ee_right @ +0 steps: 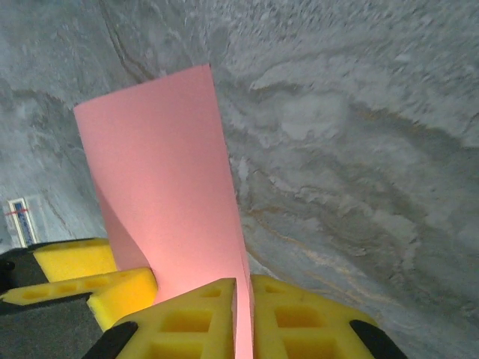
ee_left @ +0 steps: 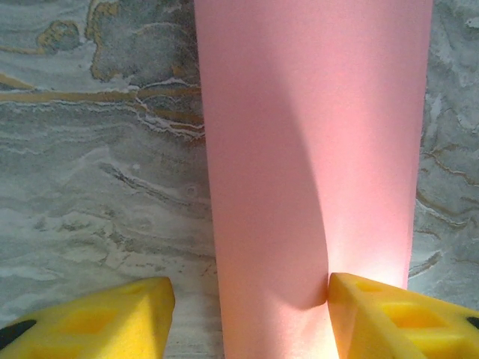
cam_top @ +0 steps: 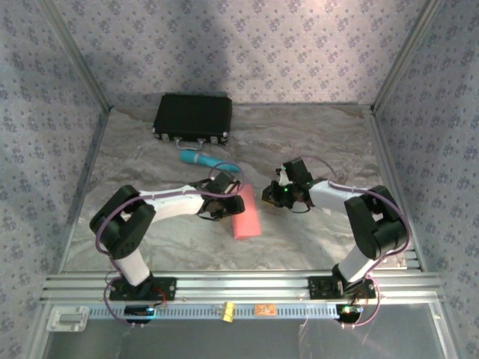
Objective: Fold a paper plane with a square sheet of paper (pick it up from the middle)
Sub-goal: Hold the square sheet of paper at the center of the table.
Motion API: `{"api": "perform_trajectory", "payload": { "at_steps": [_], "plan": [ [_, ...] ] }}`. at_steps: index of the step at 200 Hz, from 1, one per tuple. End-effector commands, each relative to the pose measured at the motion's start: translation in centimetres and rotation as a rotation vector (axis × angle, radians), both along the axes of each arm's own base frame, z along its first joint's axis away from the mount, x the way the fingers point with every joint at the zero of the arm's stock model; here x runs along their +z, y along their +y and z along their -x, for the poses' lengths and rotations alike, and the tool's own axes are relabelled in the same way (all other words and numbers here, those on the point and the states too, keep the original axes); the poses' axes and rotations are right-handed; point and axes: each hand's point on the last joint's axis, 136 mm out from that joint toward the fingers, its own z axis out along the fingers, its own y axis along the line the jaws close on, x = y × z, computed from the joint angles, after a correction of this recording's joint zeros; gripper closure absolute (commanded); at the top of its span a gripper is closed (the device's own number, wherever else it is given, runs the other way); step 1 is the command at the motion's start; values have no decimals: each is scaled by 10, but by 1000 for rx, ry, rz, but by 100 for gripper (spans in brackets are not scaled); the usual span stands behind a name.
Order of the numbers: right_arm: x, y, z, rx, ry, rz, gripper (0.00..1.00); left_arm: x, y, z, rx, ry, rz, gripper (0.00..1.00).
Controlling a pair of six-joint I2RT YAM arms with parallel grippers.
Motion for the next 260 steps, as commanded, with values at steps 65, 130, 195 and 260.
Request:
{"api": "perform_trajectory", "payload": {
  "at_steps": [65,130,195,260],
  "plan": [
    [-10,18,9,52,34,23,89,-22,11,8,18,60,-70,42],
    [-10,-23,5,-88,30,68,88,-29,8,9,-19,77,-81,42],
    [-7,-20,5,-74,21,56,88,-41,9,11,-37,109,-119,42],
    [-6,-19,7,-66,19,56,88,-45,11,11,-50,115,-158,42]
  ]
}}
